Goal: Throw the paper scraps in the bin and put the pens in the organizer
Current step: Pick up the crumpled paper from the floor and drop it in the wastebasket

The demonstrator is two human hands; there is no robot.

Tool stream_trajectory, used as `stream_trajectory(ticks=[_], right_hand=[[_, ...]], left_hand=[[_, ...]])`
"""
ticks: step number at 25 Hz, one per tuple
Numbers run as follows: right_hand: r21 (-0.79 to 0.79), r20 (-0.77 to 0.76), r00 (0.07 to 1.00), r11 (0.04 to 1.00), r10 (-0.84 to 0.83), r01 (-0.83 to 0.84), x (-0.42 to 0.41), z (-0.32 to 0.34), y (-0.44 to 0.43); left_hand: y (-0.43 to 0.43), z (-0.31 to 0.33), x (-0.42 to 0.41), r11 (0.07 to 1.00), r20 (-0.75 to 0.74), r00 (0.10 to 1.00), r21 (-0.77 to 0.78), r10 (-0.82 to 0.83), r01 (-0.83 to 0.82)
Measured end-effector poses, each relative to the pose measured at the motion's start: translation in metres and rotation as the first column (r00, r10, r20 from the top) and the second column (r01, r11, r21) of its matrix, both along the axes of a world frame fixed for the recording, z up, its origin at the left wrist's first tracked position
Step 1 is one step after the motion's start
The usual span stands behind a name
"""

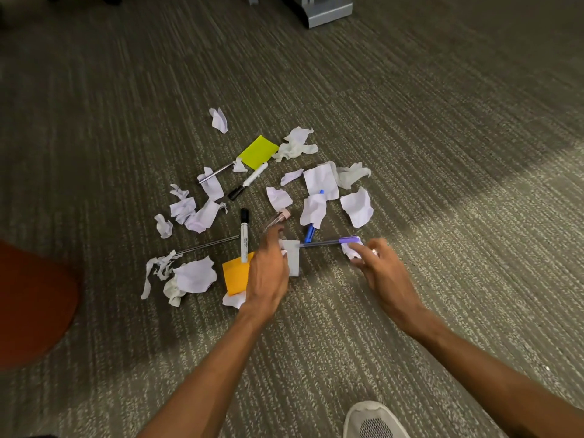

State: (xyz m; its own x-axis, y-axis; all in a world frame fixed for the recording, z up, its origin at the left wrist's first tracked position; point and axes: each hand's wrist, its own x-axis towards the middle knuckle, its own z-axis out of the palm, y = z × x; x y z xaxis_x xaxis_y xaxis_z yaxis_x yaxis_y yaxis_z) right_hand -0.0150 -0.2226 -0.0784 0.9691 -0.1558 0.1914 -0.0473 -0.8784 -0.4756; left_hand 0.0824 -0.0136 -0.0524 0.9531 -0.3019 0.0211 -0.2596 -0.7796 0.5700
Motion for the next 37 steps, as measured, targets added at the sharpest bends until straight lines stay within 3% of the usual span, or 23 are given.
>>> stream_trajectory(ticks=[2, 5, 9, 14, 16, 19, 22, 24, 26, 29, 32, 35, 37], right_hand=[[-0.047, -0.036, 0.999, 0.998, -0.033, 0.032, 0.009, -0.002, -0.002], [-0.057, -0.146, 0.987, 0.997, -0.066, 0.059, 0.017, -0.01, -0.01], [-0.099, -0.18, 0.984, 0.995, -0.004, -0.015, 0.02, -0.02, -0.013], [-0.098, -0.139, 0.989, 0.993, 0.055, -0.069, 0.016, -0.023, -0.014], [-0.016, -0.106, 0.991, 0.997, 0.076, -0.079, 0.011, -0.024, -0.01], [0.281, -0.064, 0.996, 0.957, -0.06, 0.075, 0.01, -0.02, -0.003], [0.627, -0.106, 0.975, 0.748, -0.196, 0.218, 0.012, -0.005, 0.006], [0.75, -0.134, 0.971, 0.62, -0.199, 0.23, 0.015, 0.004, 0.017], [0.77, -0.127, 0.981, 0.609, -0.144, 0.189, 0.02, 0.009, 0.032], [0.67, -0.112, 0.992, 0.741, 0.053, 0.036, 0.023, 0.011, 0.058], [0.409, -0.122, 0.945, 0.883, 0.304, -0.231, 0.023, 0.01, 0.085], [0.08, -0.15, 0.873, 0.886, 0.464, -0.457, 0.023, 0.006, 0.108], [-0.038, -0.182, 0.835, 0.845, 0.52, -0.534, 0.025, 0.003, 0.117]], left_hand=[[0.008, -0.002, 0.01, 1.0, 0.003, 1.0, 0.005, 0.026, -0.026], [0.017, -0.009, 0.022, 0.999, -0.128, 0.99, 0.015, 0.052, -0.051], [0.019, -0.017, 0.032, 0.975, -0.261, 0.965, 0.204, -0.03, 0.085], [0.012, -0.025, 0.029, 0.99, -0.179, 0.982, 0.121, -0.055, 0.077], [0.012, -0.02, 0.027, 0.999, -0.187, 0.982, 0.035, 0.005, 0.001], [0.016, -0.008, 0.026, 0.986, -0.235, 0.964, -0.081, 0.121, -0.144], [0.025, 0.003, 0.025, 0.949, -0.245, 0.947, -0.188, 0.206, -0.255], [0.034, 0.009, 0.023, 0.92, -0.227, 0.942, -0.25, 0.248, -0.303], [0.046, 0.013, 0.018, 0.899, -0.182, 0.937, -0.275, 0.299, -0.341], [0.072, 0.013, 0.002, 0.876, -0.027, 0.899, -0.215, 0.436, -0.432], [0.1, 0.009, -0.01, 0.86, 0.044, 0.861, -0.1, 0.507, -0.501], [0.133, -0.003, -0.017, 0.8, 0.047, 0.8, 0.009, 0.599, -0.6], [0.153, -0.013, -0.021, 0.767, 0.012, 0.77, 0.074, 0.638, -0.637]])
